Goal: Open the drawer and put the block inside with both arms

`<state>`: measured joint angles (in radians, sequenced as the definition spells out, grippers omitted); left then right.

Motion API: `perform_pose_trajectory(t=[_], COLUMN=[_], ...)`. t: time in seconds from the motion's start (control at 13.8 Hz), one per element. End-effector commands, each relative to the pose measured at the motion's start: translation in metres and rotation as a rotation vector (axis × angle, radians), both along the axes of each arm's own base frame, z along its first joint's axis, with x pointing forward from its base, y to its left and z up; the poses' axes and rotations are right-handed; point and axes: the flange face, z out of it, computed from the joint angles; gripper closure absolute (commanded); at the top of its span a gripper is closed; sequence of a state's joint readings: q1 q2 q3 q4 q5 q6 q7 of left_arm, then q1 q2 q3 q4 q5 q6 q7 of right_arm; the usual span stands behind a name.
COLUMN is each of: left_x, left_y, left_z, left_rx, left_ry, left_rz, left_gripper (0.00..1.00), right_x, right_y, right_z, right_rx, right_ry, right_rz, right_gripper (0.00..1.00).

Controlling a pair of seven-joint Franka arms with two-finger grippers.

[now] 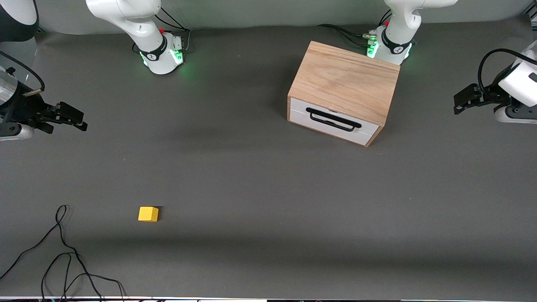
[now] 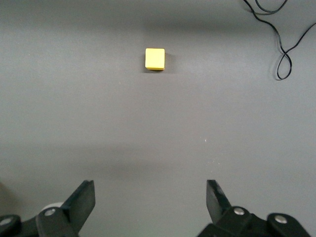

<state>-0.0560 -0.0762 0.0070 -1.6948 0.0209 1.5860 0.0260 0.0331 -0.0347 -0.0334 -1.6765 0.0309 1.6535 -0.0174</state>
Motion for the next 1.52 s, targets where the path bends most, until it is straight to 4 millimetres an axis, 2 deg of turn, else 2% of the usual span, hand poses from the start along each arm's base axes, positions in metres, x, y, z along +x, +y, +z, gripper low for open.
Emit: perform_pose_trajectory(t=[0.0,1.09,1.45], left_x=[-0.003,-0.003,0.008], left_y=[-0.003,-0.008,-0.039], left_z=[0.001,0.001,-0.001], left_rx=[0.018,0.018,0.016], left_ry=[0.001,-0.005,-0.011], left_rz=[-0.026,-0.006,0.194], left_gripper=[0.00,0.00,0.00], right_x=[0.001,0.012,0.012], right_y=[-0.001,-0.002,-0.002], right_z=[0.001,-0.012,-0.012], right_rx=[-0.005,-0.003,-0.003], right_ry=[-0.005,-0.010,-0.009], right_rz=[0.009,0.006,0.008], right_gripper=[0.00,0.00,0.00])
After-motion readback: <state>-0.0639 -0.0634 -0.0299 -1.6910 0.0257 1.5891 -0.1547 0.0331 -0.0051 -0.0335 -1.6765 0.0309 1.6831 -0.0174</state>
